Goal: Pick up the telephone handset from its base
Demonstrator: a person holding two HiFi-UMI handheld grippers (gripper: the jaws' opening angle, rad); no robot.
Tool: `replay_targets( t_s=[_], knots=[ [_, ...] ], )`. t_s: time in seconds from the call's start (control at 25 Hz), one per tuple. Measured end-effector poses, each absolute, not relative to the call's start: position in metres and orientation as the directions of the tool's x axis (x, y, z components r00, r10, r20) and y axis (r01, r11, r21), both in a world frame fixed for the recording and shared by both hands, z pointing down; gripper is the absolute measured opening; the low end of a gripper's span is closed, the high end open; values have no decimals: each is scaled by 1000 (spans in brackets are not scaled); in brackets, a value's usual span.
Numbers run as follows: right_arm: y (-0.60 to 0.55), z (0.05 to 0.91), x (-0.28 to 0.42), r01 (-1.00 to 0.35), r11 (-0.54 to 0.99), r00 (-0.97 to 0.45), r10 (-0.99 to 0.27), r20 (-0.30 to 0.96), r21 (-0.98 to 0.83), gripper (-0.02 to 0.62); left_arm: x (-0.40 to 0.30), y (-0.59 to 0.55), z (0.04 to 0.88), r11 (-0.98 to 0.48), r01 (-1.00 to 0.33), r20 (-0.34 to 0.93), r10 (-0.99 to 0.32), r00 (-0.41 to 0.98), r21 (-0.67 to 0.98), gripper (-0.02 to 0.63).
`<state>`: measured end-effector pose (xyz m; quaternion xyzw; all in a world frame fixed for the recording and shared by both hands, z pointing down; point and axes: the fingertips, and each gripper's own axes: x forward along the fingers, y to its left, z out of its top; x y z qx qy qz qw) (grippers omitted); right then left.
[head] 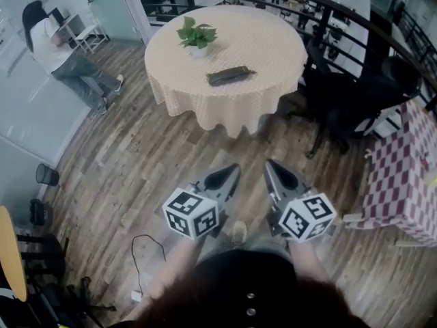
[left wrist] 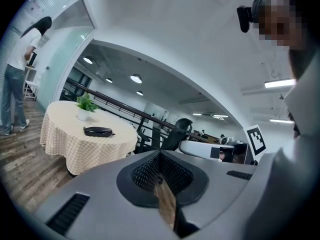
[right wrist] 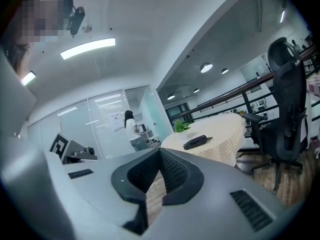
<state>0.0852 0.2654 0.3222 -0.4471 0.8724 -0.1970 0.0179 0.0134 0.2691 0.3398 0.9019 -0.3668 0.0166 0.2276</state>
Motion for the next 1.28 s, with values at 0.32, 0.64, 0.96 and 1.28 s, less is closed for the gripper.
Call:
replay_targets(
  t_s=[0.32,0.64,0.96,1.28],
  knots=[
    [217,332,93,-762,518,-608,-778,157,-389,9,23,223,355,-607,-673,232,-646,728,423,5],
    [150,344,96,-776,489,-586,-793,169,-398,9,26,153,370,-616,-656,245,-620,745,437,5],
    [43,350,80,-792,460,-565,-802,194,-401,9,12,41,374,-629,-646,263,-597,758,432,5],
    [-69,347,63,-814,418,-529,-820,217,-403,9,-9,-73,370,-668,-634,309,-554,773,389,5]
  ],
)
